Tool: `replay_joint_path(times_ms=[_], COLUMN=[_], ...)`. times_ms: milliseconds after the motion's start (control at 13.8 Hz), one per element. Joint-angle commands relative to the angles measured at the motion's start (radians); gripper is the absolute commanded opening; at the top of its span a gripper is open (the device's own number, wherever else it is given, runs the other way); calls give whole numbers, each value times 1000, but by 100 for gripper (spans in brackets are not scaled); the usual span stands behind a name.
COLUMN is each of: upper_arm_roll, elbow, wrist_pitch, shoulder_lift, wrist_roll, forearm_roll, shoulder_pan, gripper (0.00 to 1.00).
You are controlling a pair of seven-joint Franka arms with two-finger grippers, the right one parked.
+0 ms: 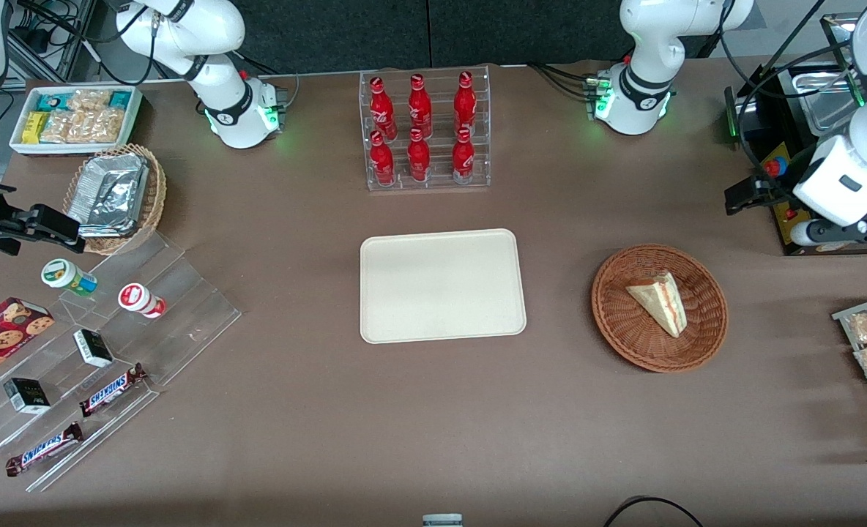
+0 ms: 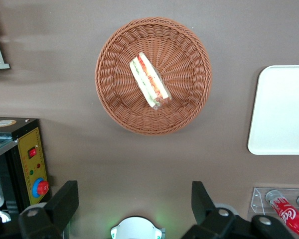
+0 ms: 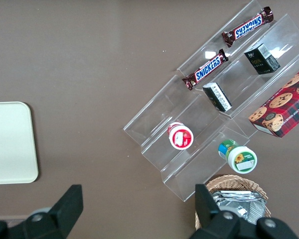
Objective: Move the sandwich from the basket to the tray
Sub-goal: 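Move the left gripper down over the wrapped sandwich in the wicker basket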
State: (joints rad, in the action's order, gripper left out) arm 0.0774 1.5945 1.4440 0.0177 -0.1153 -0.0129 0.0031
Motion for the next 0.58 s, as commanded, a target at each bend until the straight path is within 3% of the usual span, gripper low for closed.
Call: replay_joint_path(times_ms=[0, 145, 508], upper_arm_roll=[-13, -13, -15], elbow=[-21, 8, 243], wrist_pitch=[-16, 12, 229], shoulder_lift=[4, 10, 8], wrist_roll=[17, 20, 3], forearm_roll=[4, 7, 5], shoulder_pan=[-14, -14, -14], gripper=[100, 100, 100])
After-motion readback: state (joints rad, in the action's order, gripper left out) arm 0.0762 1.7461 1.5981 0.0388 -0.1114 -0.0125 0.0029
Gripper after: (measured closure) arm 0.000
